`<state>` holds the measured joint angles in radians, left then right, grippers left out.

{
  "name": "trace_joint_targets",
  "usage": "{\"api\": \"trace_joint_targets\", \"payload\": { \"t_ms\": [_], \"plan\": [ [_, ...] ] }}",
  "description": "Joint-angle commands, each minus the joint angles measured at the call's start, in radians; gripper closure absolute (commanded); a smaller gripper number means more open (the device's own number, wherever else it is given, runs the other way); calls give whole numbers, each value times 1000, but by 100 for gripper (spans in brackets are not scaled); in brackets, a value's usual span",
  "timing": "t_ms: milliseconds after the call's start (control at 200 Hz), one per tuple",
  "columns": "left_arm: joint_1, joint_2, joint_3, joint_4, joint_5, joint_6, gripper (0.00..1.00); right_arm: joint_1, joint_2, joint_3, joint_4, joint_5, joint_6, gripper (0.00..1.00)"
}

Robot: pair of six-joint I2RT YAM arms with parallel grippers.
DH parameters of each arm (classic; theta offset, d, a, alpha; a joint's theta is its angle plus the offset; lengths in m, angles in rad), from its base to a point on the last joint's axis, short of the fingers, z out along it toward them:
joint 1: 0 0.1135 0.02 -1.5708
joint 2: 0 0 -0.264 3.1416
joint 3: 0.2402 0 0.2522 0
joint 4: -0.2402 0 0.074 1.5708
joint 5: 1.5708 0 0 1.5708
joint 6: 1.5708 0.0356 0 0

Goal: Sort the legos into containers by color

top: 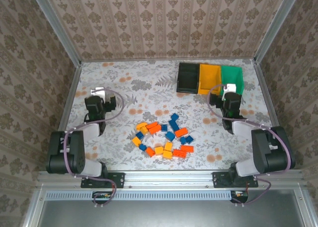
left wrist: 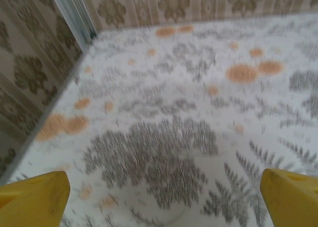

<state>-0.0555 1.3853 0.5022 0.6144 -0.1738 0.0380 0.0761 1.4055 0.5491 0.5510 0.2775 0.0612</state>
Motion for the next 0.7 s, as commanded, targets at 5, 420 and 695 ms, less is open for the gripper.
{"api": "trace_joint_targets", "payload": {
  "t_ms": [5,420,695],
  "plan": [
    [-3,-82,31,-71,-34,-30,0,5,-81,70,-186,71,67,0],
    [114,-133,154,-383,-104,-750,0,-68,82,377,-498,-23,464,0],
    [206,-167,56,-184,197,-941,0,-141,440,800,-907,-185,392,13]
  ]
}}
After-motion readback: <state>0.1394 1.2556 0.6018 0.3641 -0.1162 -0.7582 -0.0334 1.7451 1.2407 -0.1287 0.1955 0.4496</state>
